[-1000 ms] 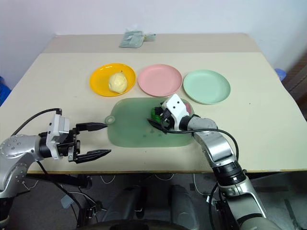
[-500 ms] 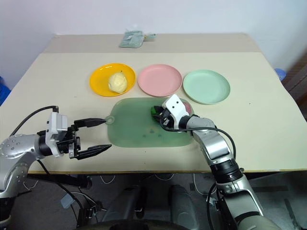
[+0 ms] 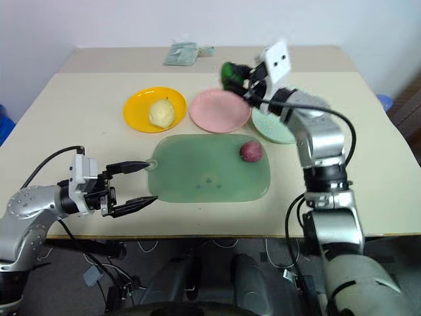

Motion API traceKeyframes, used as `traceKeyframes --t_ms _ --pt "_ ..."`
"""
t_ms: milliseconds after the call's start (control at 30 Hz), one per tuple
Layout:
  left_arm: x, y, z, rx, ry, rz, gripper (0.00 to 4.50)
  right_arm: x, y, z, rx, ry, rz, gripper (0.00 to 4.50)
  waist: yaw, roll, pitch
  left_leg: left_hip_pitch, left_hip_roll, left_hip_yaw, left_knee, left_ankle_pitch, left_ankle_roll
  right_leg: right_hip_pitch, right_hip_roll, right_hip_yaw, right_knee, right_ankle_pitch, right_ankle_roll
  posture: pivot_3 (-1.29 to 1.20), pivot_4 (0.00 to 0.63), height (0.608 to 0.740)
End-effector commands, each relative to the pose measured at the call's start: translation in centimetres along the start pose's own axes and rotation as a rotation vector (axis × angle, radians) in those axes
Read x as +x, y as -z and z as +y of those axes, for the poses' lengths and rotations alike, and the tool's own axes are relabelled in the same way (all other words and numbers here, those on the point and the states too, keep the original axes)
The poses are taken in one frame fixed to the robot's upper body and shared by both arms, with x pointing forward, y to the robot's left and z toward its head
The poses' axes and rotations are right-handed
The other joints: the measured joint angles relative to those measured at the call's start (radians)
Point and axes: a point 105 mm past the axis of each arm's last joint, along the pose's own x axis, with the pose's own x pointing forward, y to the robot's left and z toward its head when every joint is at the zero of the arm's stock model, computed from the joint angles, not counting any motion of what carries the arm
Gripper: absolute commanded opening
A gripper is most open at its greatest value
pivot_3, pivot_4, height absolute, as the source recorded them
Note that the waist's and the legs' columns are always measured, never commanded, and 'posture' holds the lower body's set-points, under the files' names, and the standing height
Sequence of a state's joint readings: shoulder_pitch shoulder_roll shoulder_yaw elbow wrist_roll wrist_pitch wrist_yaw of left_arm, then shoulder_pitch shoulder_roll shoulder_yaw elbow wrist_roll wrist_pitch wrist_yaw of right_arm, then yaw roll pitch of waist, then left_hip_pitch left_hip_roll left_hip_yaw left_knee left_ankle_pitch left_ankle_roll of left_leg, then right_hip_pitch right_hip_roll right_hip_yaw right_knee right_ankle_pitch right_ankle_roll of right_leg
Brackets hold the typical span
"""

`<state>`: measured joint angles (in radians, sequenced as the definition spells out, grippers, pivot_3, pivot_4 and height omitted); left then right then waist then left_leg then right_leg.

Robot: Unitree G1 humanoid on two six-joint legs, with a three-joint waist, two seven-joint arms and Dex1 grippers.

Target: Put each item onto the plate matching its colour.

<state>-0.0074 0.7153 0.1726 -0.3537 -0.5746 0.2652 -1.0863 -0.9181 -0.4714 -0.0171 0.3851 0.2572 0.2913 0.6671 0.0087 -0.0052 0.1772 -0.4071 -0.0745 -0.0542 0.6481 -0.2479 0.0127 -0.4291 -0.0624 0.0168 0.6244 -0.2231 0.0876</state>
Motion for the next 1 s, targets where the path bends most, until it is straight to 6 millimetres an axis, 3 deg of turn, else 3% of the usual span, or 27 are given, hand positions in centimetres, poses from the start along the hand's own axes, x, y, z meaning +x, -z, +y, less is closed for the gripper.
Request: traceKeyframes --t_ms 33,167,200,267,333,367,533,667,833,1000 --pt "0.2 -0.8 0.2 0.05 -0.014 -0.018 4.5 -0.5 2.8 -4.2 -0.074 0.133 0.086 1.45 -0.002 0.0 0.0 0.0 0.0 0.0 0.0 0.0 0.0 0.0 0.0 0.0 0.0 0.0 0.0 0.0 0.15 0.74" --pt "0.2 -0.8 0.1 0.055 -0.029 -0.018 4.5 -0.7 5.3 -6.0 -0.091 0.211 0.171 1.45 -0.024 0.002 0.001 -0.001 0.0 0.001 -0.003 0.0 0.0 -0.002 0.0 0.001 0.0 0.0 0.0 0.0 0.15 0.74" --pt "0.2 -0.9 0.1 0.055 -0.033 -0.018 4.5 -0.9 5.9 -6.2 -0.099 0.226 0.195 2.45 -0.03 0.002 0.001 -0.001 0.0 0.001 -0.003 0.0 0.0 -0.002 0.0 0.001 0.0 0.0 0.0 0.0 0.15 0.74" --pt "0.2 -0.9 0.0 0.055 -0.039 -0.018 4.5 -1.2 7.0 -6.5 -0.087 0.253 0.229 3.2 -0.036 0.002 0.001 -0.001 0.0 0.001 -0.004 0.0 0.0 -0.003 0.001 0.002 0.0 0.001 0.002 0.0 0.15 0.74" --pt "0.1 -0.9 0.0 0.056 -0.043 -0.016 4.5 -1.2 7.5 -6.4 -0.086 0.257 0.242 4.29 -0.039 0.002 0.001 -0.001 0.0 0.001 -0.004 0.0 0.0 -0.003 0.001 0.002 0.0 0.001 0.002 0.0 0.15 0.74" --pt "0.1 -0.9 0.0 0.056 -0.048 -0.015 4.5 -1.2 7.6 -6.4 -0.09 0.257 0.245 4.4 -0.041 0.002 0.001 -0.001 0.0 0.001 -0.004 0.0 0.0 -0.003 0.001 0.002 0.001 0.001 0.002 0.0 0.15 0.74" --pt "0.0 -0.8 0.1 0.053 -0.057 -0.013 4.5 -1.4 6.7 -6.7 -0.063 0.25 0.19 4.4 -0.043 0.003 0.002 -0.001 0.0 0.001 -0.004 0.0 0.0 -0.003 0.001 0.002 0.001 0.001 0.002 0.0 0.15 0.74" --pt "0.1 -0.7 -0.1 0.046 -0.045 -0.017 4.5 -1.9 5.3 -6.0 0.005 0.133 0.114 4.4 -0.044 0.003 0.002 -0.001 0.0 0.001 -0.004 0.0 0.0 -0.003 0.001 0.002 0.001 0.001 0.003 0.0 0.15 0.74" --pt "0.6 -0.5 0.0 0.037 -0.019 -0.026 4.5 -4.0 4.1 -2.8 0.074 -0.035 0.067 4.4 -0.025 0.003 0.002 -0.001 0.0 0.0 -0.003 0.0 0.0 -0.002 0.001 0.001 0.001 0.001 0.003 0.0 0.15 0.74" --pt "1.1 -0.5 0.4 0.042 0.007 -0.031 4.5 -6.7 5.0 0.8 0.131 -0.113 0.141 4.4 -0.019 0.004 0.002 -0.001 0.0 0.0 -0.001 0.0 0.0 -0.002 0.0 0.002 0.003 0.001 0.003 0.0 0.15 0.74"
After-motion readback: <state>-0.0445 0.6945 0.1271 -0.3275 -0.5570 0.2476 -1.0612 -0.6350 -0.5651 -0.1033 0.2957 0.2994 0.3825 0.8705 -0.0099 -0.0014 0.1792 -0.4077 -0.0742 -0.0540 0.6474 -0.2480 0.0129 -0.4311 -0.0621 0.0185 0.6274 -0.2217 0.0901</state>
